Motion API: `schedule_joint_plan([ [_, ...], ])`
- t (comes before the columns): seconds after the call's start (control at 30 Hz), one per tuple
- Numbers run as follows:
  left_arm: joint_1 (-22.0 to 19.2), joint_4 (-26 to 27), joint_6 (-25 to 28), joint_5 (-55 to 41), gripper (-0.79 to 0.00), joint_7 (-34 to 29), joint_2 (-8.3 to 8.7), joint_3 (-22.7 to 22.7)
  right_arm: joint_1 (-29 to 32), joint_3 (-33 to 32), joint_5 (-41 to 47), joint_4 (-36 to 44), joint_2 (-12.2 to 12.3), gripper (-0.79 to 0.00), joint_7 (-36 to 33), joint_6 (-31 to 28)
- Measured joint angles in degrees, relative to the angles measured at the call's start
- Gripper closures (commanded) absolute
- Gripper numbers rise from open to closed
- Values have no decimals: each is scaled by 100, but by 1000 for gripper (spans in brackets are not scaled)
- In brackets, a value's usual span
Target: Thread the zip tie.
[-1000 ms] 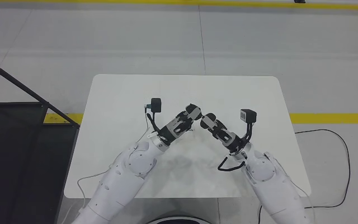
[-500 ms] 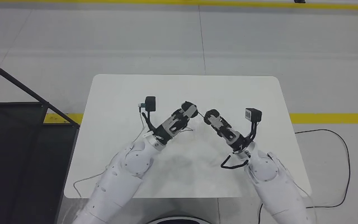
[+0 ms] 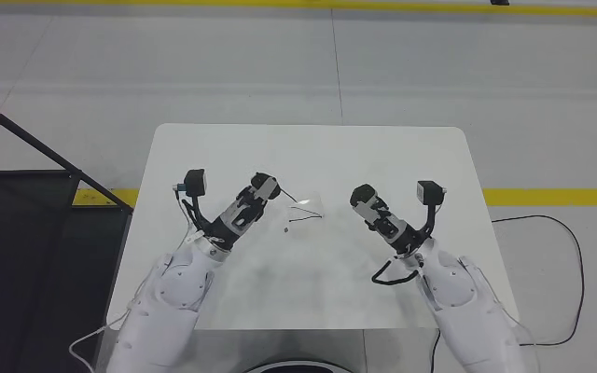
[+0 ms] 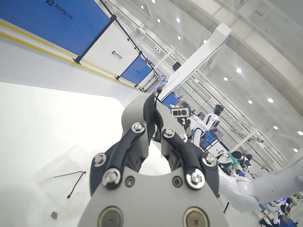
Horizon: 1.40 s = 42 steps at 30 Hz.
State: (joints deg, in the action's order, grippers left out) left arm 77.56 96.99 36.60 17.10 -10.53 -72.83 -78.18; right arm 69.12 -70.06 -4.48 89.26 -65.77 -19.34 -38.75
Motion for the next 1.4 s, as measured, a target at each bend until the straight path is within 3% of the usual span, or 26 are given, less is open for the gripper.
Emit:
schedule_joint_plan([
  [0.2,42,19,3,3,0,-38,12,-62,4,12,-41,43,-1,-785,-9,4],
  [0.33,41,32,-20,6,0,-43,12,-52,-22,60,-656,299,-1,-785,-73,112],
  [0.5,-48,126,-329,4,0,-296,26,-34,32,219,-2438,981,-14,-785,77,1030],
  [0.77,83,73,-338,-523,0,-780,151,-729,-44,1079,-5177,1757,-89,-785,-550,2490],
  [0.9,190,27,-193,-799,0,-951,203,-1005,-51,1110,-5271,1766,-93,-785,-589,2546],
  [1.13,210,24,-168,-812,0,-985,211,-1034,-58,1176,-5364,1795,-93,-785,-660,2480],
  [1.2,210,38,-189,-833,0,-980,210,-1023,-190,1377,-5742,1869,-122,-785,-1046,2542],
  [1.4,213,59,-255,-1320,0,-1238,252,-1164,-1089,2346,-6635,1845,-406,-785,-2625,3659],
])
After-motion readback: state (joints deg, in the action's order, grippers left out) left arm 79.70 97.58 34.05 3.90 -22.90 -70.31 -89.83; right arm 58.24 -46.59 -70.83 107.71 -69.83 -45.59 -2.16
